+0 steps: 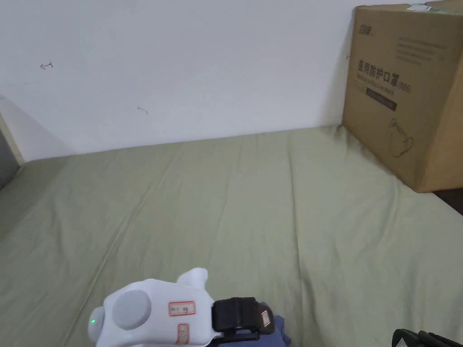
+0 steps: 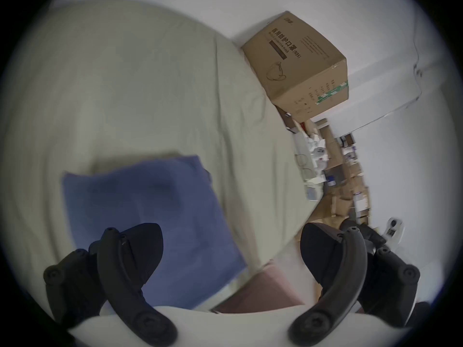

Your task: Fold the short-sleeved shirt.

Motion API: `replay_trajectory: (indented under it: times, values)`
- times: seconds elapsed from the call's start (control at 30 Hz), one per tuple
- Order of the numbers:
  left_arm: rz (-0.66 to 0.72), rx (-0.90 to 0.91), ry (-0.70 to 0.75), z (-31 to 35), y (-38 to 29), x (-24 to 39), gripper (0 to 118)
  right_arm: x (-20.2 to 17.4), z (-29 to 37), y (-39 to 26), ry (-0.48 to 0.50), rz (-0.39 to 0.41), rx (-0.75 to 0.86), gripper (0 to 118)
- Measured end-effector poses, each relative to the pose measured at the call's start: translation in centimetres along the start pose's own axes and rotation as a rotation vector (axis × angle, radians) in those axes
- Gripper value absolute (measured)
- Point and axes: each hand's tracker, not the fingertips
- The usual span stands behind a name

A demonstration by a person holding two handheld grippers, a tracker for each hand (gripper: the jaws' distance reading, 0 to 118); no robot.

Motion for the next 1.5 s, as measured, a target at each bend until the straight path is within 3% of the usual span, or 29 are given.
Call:
replay_trajectory:
  times: [0.07, 0.1, 0.13, 0.17, 0.2, 0.27, 0.3, 0.37, 0.5, 0.6, 0.7, 0.8, 0.9, 1.1, 1.13, 1.2, 1.27, 1.3, 1.4, 1.5]
  values:
    - [-0.093, -0.025, 0.035, -0.1, -0.2, 0.5, 102, 1.6, 1.9, 0.6, -0.042, 0.012, 0.024, 0]
    - [-0.141, -0.046, 0.073, -0.8, -0.4, 1.0, 83, 1.4, 2.1, 0.2, -0.043, 0.009, 0.018, 0]
    - [-0.173, -0.076, 0.108, -2.1, -0.5, 1.3, 46, 0.9, 2.3, -0.4, -0.046, 0.004, 0.012, 0]
    - [-0.196, -0.095, 0.127, -3.4, -0.8, 1.8, 20, 2.0, 1.6, -0.1, -0.029, -0.005, -0.002, 0]
    - [-0.214, -0.105, 0.134, -4.9, -1.0, 2.1, 12, 1.8, 1.8, -0.5, -0.030, -0.010, -0.004, 0]
    - [-0.241, -0.125, 0.129, -8.2, -1.5, 2.5, 12, 1.0, 2.6, -1.6, -0.035, -0.034, -0.004, 0]
    - [-0.259, -0.157, 0.159, -10.0, -1.8, 2.8, 12, 3.0, 2.4, -0.4, -0.012, -0.084, -0.021, 0]
    - [-0.298, -0.199, 0.220, -13.1, -2.2, 3.1, 11, 2.8, 3.0, -0.6, -0.006, -0.086, -0.021, 0]
    - [-0.174, -0.193, 0.037, -15.7, -2.0, 2.3, 12, 3.0, 3.4, -0.1, -0.030, -0.058, -0.021, 0]
    - [-0.039, -0.117, -0.050, -13.2, -1.8, 1.1, 12, 3.4, 3.5, 0.4, 0.003, -0.101, -0.026, 0]
    - [-0.123, 0.112, -0.028, -6.0, -1.9, 1.8, 11, 3.0, 3.5, 1.0, 0.060, -0.125, -0.027, 0]
    - [-0.278, 0.380, 0.068, 4.0, -2.8, 2.8, 8, 1.1, 3.7, 2.2, 0.081, -0.044, 0.006, 0]
    - [-0.380, 0.625, 0.270, 12.4, -4.8, 3.4, 7, -1.0, 4.7, 3.8, 0.104, 0.080, 0.135, 0]
    - [-0.444, 0.995, 0.692, 17.9, -13.4, 4.2, 3, -5.0, 6.4, 2.0, -0.067, 0.369, 0.605, 0]
    - [-0.433, 1.070, 0.722, 17.9, -15.2, 4.2, 2, -4.3, 5.9, 0.7, -0.058, 0.339, 0.633, 0]
    - [-0.408, 1.153, 0.758, 17.7, -17.5, 4.4, 1, -4.5, 5.4, -0.7, -0.136, 0.293, 0.634, 0]
    - [-0.412, 1.123, 0.759, 17.4, -18.5, 4.6, 1, -4.1, 4.8, -1.0, -0.105, 0.207, 0.544, 0]
    - [-0.427, 1.107, 0.768, 17.4, -18.6, 4.6, 1, -4.0, 4.6, -1.1, -0.081, 0.210, 0.512, 0]
    - [-0.468, 1.066, 0.793, 17.4, -18.1, 4.5, 1, -3.7, 4.8, -0.6, -0.133, 0.267, 0.516, 0]
    - [-0.415, 1.086, 0.768, 17.7, -17.7, 4.2, 1, -3.6, 5.5, -0.2, -0.110, 0.234, 0.538, 0]
